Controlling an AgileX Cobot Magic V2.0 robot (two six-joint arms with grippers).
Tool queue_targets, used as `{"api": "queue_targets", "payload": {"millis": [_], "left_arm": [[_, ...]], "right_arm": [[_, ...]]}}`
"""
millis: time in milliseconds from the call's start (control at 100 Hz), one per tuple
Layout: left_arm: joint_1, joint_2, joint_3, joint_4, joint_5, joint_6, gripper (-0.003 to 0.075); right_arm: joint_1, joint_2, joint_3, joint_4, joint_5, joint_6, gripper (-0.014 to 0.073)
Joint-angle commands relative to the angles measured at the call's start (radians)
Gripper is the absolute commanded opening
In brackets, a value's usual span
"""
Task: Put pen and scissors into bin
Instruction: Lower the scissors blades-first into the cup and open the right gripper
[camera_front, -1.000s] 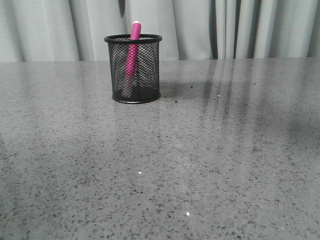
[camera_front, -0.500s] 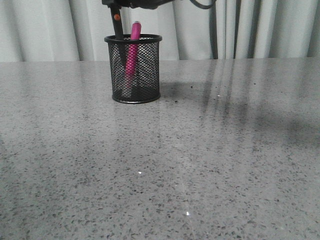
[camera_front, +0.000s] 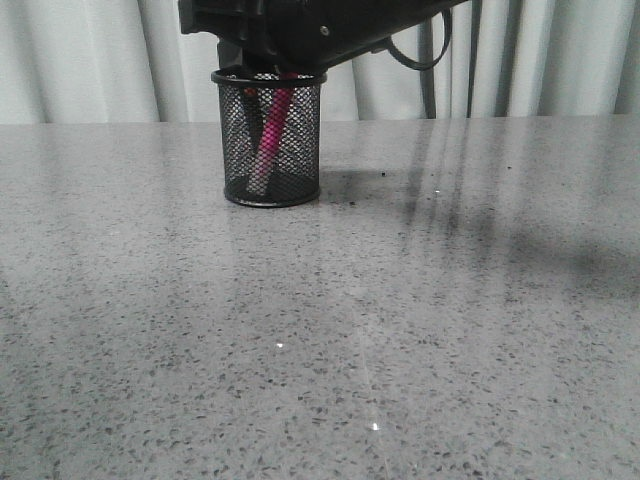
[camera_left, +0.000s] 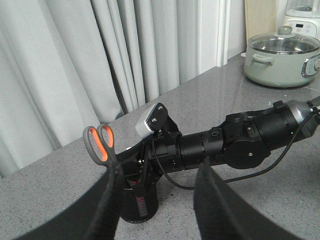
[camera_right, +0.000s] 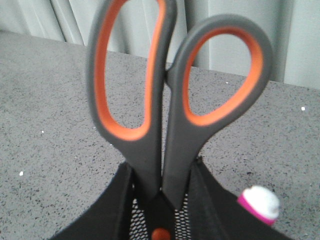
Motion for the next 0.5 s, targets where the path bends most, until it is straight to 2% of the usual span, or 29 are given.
{"api": "queue_targets", "payload": {"millis": [0,50,120,170,290,360,410,490], "left_arm": [[-0.008,0.003,-0.028,-0.007,-0.070,-0.003,0.0295],[-0.008,0.003,-0.028,-0.007,-0.070,-0.003,0.0295],[-0.008,0.003,-0.028,-0.007,-0.066,-0.003,0.0295],[-0.008,0.003,-0.028,-0.007,-0.059,-0.003,0.0295],[-0.008,0.003,-0.028,-0.007,-0.053,-0.003,0.0295],[-0.008,0.003,-0.028,-0.007,-0.053,-0.003,0.0295],[-0.008,0.003,-0.028,-0.007,-0.053,-0.003,0.0295],[-0.008,0.003,-0.028,-0.007,-0.053,-0.003,0.0295]], "right_arm": [[-0.003,-0.047,-0.017,0.018,-0.054,-0.008,-0.0067],[-0.003,-0.048,-0.017,0.018,-0.071,-0.008,-0.0053],[-0.003,-0.048,-0.017,0.018,-0.084,-0.008,0.0009],[-0.003,-0.048,-0.017,0.018,-0.085,-0.008,0.0084],[-0.003,-0.052,-0.017,0.018,-0.090,-0.008,0.0330],[-0.003,-0.065,-0.017,0.018,-0.090,-0.008,0.0426],[-0.003,-0.078,-0.017,0.018,-0.090,-0.008,0.0456],[-0.003,-0.105,-0.017,0.018,-0.095,-0.008,0.0454]]}}
